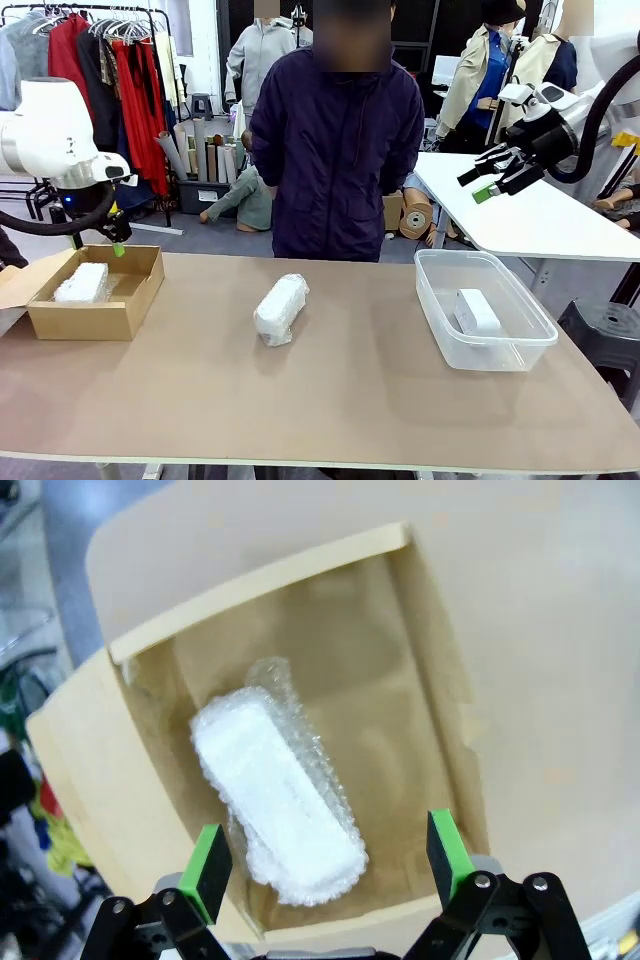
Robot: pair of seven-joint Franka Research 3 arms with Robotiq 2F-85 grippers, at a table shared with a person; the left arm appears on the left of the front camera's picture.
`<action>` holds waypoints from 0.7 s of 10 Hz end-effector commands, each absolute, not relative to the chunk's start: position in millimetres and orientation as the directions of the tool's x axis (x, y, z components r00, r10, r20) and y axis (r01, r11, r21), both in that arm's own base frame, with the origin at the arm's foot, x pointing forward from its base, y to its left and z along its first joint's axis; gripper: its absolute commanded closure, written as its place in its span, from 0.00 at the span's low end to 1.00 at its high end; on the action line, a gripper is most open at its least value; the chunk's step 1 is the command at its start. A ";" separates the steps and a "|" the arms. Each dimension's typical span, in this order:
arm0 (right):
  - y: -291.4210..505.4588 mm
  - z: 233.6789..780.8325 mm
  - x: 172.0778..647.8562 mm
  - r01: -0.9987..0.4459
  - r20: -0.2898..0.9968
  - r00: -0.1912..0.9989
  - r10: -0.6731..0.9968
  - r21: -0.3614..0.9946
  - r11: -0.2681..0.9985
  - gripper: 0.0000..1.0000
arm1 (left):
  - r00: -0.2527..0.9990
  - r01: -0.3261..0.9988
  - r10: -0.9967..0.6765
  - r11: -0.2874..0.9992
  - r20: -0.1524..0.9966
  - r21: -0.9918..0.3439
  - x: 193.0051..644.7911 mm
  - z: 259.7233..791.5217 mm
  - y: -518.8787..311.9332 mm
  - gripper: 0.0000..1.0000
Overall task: Separate and place wrapped and unwrapped clocks.
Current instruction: Pick up the Digital clock indicated by the person.
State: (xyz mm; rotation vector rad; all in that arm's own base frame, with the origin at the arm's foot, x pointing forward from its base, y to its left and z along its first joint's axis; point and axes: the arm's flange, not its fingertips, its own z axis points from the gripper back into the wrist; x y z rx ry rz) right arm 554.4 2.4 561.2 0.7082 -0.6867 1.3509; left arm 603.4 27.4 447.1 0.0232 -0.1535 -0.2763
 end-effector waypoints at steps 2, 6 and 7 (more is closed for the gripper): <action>2.8 563.4 553.0 -0.995 0.785 0.089 0.612 0.050 0.081 0.00 | 0.820 0.538 -0.510 0.842 0.261 -0.043 603.9 487.4 43.6 0.00; 2.8 563.4 553.0 -0.995 0.785 0.089 0.612 0.050 0.081 0.00 | 0.490 0.849 -0.699 0.517 0.520 -0.105 601.8 545.3 48.0 0.00; 2.8 563.4 553.0 -0.995 0.785 0.089 0.612 0.050 0.081 0.00 | 0.323 0.933 -0.748 0.355 0.580 -0.062 597.0 559.6 47.4 0.00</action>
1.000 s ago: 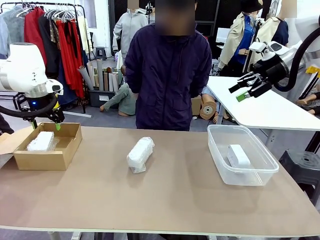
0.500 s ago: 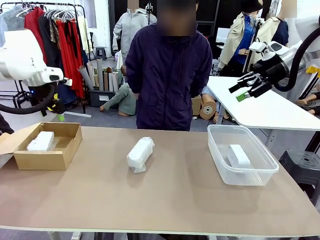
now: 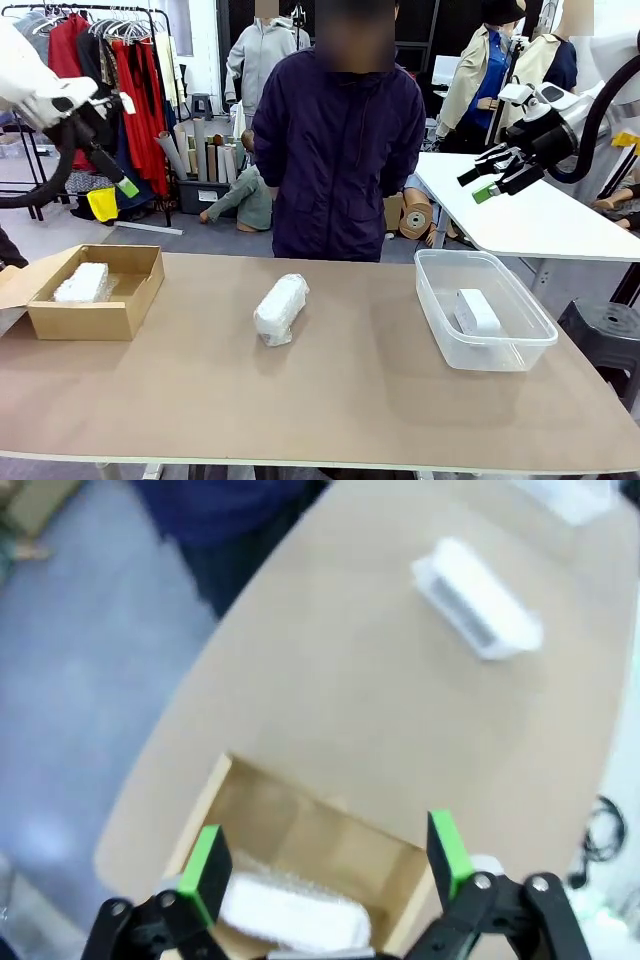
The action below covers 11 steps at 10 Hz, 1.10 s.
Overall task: Separate and place wrapped and unwrapped clocks.
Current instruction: Pick up the Digital clock indicated by the person.
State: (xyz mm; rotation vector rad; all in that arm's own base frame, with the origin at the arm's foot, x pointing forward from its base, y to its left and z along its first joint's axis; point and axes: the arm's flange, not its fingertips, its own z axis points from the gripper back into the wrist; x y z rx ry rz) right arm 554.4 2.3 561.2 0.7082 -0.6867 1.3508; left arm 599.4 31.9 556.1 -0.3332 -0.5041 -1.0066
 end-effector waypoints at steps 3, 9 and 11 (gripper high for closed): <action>2.8 563.4 553.0 -0.995 0.785 0.089 0.612 0.050 0.081 0.00 | 0.094 0.985 -0.662 0.169 0.744 0.026 589.0 572.5 43.9 0.00; 2.8 563.4 553.0 -0.995 0.785 0.089 0.612 0.050 0.081 0.00 | 0.023 0.994 -0.528 0.100 0.849 0.035 576.5 570.7 41.3 0.00; 2.8 563.4 553.0 -0.995 0.785 0.089 0.612 0.050 0.081 0.00 | 0.010 0.995 -0.528 0.093 0.849 0.047 579.6 574.7 40.5 0.00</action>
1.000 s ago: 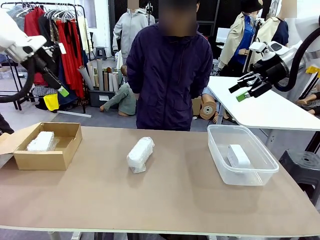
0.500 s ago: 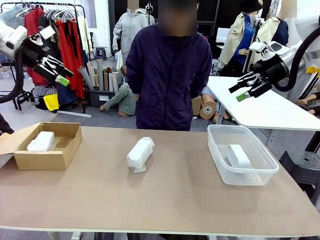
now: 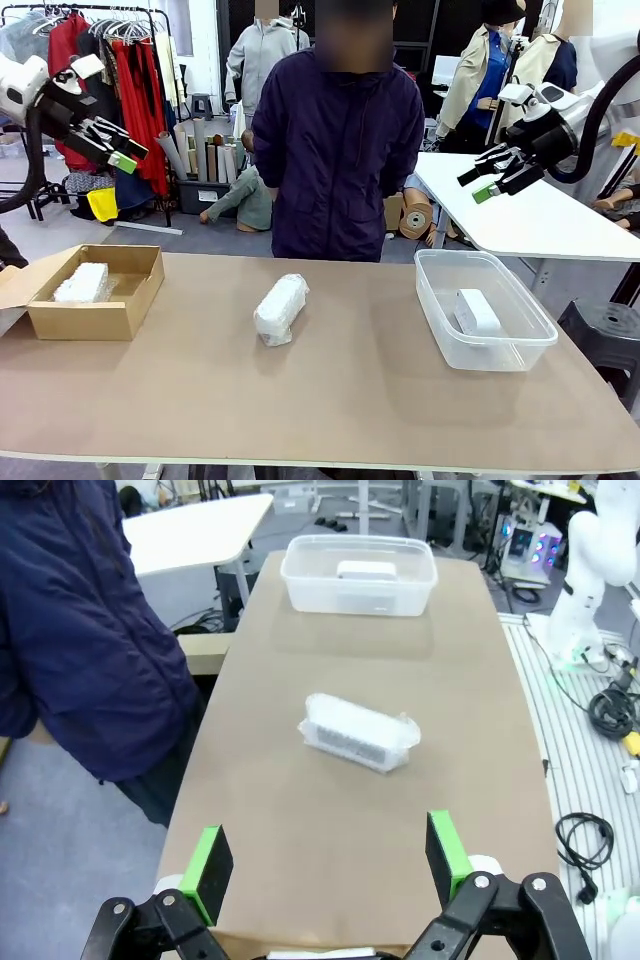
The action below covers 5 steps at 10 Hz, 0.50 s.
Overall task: Separate and place wrapped and unwrapped clocks.
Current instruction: Pick up the Digital clock indicated by the person.
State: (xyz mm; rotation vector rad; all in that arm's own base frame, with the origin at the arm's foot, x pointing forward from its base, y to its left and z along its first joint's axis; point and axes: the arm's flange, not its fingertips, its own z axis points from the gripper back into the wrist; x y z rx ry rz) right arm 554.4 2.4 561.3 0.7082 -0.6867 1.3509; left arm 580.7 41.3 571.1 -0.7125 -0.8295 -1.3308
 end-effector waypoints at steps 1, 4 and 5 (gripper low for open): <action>2.8 563.4 553.0 -0.995 0.785 0.089 0.612 0.050 0.081 0.00 | 0.010 0.995 -0.528 0.093 0.849 0.047 579.6 574.7 40.5 0.00; 2.8 563.4 553.0 -0.995 0.785 0.089 0.612 0.050 0.081 0.00 | 0.010 0.995 -0.528 0.093 0.849 0.047 579.6 574.7 40.5 0.00; 2.8 563.4 553.0 -0.995 0.785 0.089 0.612 0.050 0.081 0.00 | 0.010 0.995 -0.528 0.093 0.849 0.047 579.6 574.7 40.5 0.00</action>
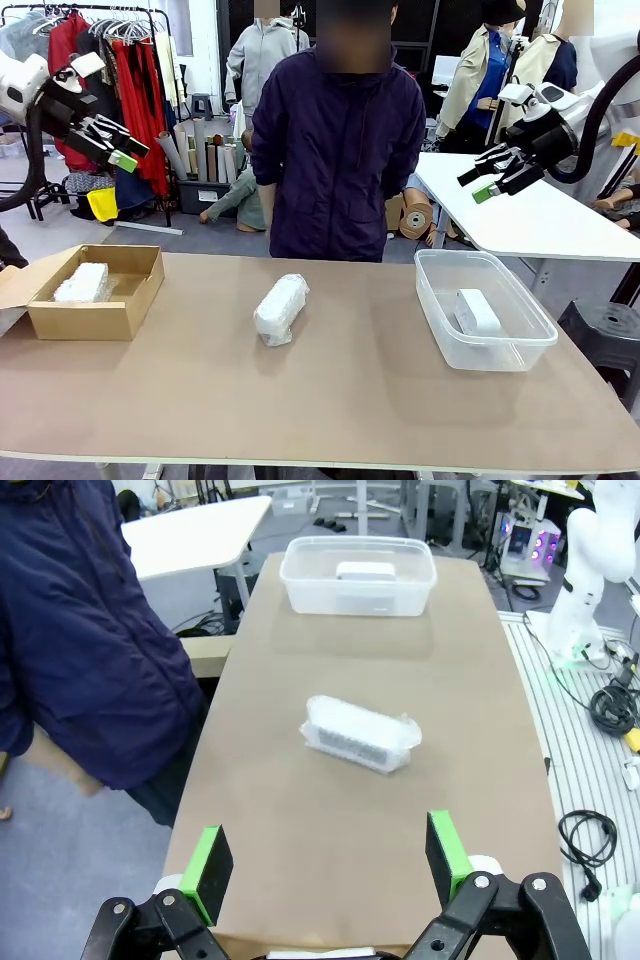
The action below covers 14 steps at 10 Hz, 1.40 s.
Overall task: Separate and place wrapped and unwrapped clocks.
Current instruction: Pick up the Digital clock indicated by the person.
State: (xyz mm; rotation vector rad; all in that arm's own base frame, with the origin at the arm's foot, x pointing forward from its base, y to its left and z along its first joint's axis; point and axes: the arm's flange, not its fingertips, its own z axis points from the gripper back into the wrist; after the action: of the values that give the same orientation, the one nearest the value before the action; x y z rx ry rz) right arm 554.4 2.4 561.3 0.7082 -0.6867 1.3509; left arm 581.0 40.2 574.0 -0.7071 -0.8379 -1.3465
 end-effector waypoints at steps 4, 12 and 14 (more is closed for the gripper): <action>2.8 563.4 553.0 -0.995 0.785 0.089 0.612 0.050 0.081 0.00 | 0.010 0.995 -0.528 0.093 0.849 0.047 579.6 574.7 40.5 0.00; 2.8 563.4 553.0 -0.995 0.785 0.089 0.612 0.050 0.081 0.00 | 0.010 0.995 -0.528 0.093 0.849 0.047 579.6 574.7 40.5 0.00; 2.8 563.4 553.0 -0.995 0.785 0.089 0.612 0.050 0.081 0.00 | 0.010 0.995 -0.528 0.093 0.849 0.047 579.6 574.7 40.5 0.00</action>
State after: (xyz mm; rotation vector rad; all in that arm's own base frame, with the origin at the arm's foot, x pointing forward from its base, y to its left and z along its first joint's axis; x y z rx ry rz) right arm 554.4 2.4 561.3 0.7082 -0.6867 1.3509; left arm 581.0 40.2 574.0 -0.7070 -0.8381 -1.3468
